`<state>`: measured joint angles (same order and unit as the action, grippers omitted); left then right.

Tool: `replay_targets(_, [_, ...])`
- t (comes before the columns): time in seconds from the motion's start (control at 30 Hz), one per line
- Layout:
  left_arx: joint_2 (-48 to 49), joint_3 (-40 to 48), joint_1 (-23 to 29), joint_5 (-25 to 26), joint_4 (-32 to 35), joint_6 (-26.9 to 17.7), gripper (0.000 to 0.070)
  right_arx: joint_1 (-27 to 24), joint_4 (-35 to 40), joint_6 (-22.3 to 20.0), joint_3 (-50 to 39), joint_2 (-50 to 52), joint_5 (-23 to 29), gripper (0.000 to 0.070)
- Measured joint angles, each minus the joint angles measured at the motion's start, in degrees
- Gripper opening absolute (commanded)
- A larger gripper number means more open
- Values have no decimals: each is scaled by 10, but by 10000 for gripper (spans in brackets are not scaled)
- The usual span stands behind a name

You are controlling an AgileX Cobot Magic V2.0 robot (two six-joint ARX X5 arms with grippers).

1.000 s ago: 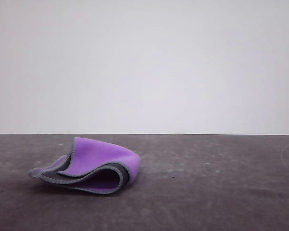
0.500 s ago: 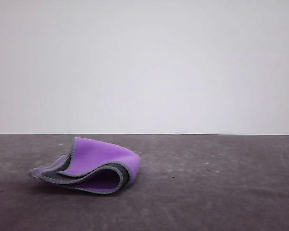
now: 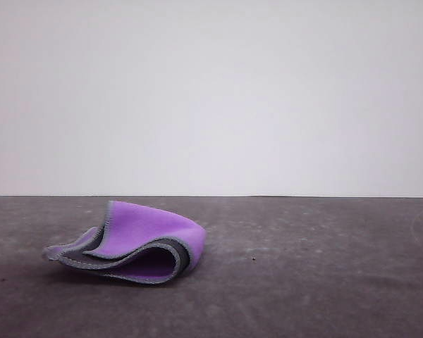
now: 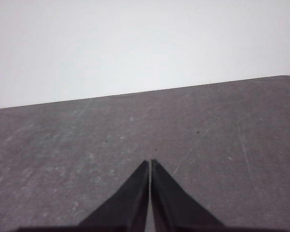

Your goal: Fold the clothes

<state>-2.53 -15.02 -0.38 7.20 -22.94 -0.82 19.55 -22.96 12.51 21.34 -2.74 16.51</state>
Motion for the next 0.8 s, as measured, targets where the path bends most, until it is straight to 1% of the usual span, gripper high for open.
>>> replay_targets(0.07, [11, 24, 0, -2, 11, 3, 17, 0, 0, 0, 0, 0, 0, 0])
replay_targets(0.2, [23, 57, 0, -36, 42, 30, 16, 0, 0, 0, 0, 0, 0, 0])
replay_targets(0.33, [23, 82, 0, -56, 46, 51, 17, 0, 0, 0, 0, 0, 0, 0])
replay_targets(0.5, [22, 107, 0, -58, 53, 62, 17, 0, 0, 0, 0, 0, 0, 0])
replay_targets(0.6, [23, 107, 0, -58, 56, 65, 16, 0, 0, 0, 0, 0, 0, 0])
replay_targets(0.8, [23, 108, 0, -58, 56, 87, 17, 0, 0, 0, 0, 0, 0, 0])
